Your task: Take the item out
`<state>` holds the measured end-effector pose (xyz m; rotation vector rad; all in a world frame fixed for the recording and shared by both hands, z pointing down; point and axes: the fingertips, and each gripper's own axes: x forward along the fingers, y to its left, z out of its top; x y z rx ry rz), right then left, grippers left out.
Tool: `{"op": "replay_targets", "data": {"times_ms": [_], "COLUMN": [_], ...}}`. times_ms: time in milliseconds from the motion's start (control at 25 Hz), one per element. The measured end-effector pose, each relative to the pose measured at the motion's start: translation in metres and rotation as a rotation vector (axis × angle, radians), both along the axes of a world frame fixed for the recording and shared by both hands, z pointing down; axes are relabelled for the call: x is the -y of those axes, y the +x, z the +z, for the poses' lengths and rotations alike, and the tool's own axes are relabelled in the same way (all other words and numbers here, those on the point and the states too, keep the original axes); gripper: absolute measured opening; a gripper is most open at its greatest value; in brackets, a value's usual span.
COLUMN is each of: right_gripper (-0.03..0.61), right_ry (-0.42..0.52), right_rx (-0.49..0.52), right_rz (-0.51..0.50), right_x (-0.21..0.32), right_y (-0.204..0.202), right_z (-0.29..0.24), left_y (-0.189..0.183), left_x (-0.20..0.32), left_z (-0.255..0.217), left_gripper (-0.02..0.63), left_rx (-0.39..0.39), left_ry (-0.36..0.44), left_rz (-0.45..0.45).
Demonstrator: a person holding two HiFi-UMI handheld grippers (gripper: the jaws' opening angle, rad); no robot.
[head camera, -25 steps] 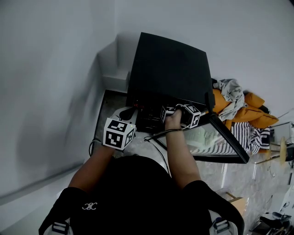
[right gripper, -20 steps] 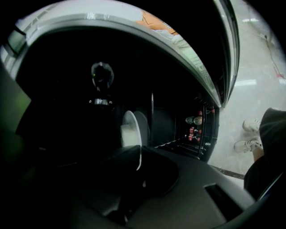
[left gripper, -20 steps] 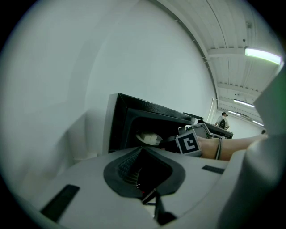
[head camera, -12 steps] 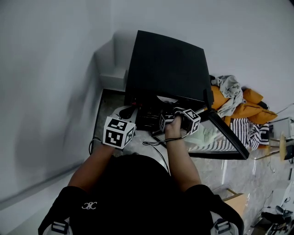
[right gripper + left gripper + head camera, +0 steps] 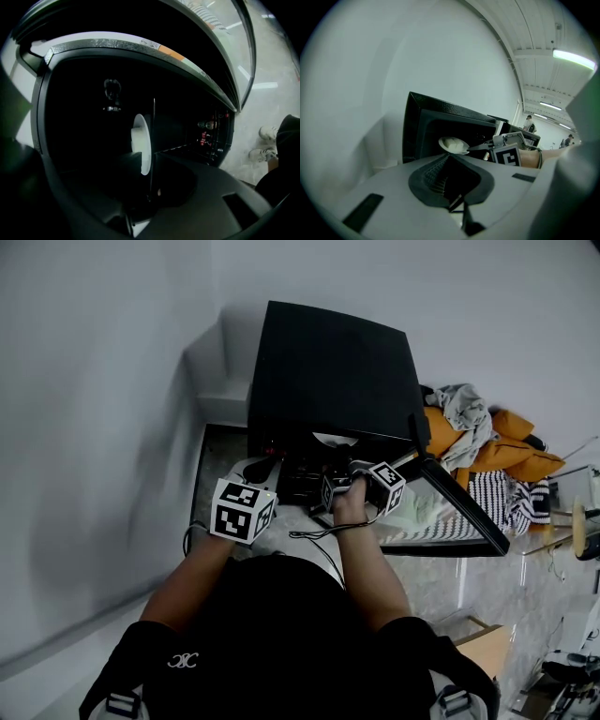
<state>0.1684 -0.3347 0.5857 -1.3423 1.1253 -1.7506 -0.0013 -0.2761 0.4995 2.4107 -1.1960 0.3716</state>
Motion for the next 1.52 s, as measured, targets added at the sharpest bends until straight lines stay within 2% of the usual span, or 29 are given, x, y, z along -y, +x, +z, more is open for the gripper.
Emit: {"op": "replay_targets", "data": {"times_ms": [320,400,440,720,880,1520], "right_gripper": [0.084,0.029,0.028,0.018,0.017,0.018], "right_ry": [-0.051,-0.060,-0.056,0.056,0.102,0.205], "right_rx": [0.019,0.010,0.010,0.053,0.045,0.027], "right_rz": [0.002,0.001,0.000,-0.009,-0.038,-0.067], "right_x": [0.013,0.013,0.013,0.014,0.011,-0.030], "right_y": [-0.004,-0.005,-0.005,-0.008,-0.008,0.002], "right_z": [0.007,0.008,0.009,-0.002,-0.009,-0.019], "left_y": [-0.006,-0.009,-0.010,-0.015,-0.012,-0.004], "left_x": [-0.001,-0.001,-0.001,-0.001,-0.001,0.000], "left_z": [0.002,0.002,0.003,0.006,0.006,0.004], "left_gripper": [-0.002,-0.002,-0.002,-0.002,-0.002,-0.002], "left_rx": [0.005,0.005,0.005,0.007,0.010,-0.003], "left_ry": [-0.006,-0.007,-0.009,-0.017,-0.015,0.001], "left_rz": [-0.013,-0.022,-0.026,-0.030,-0.024,-0.004]}}
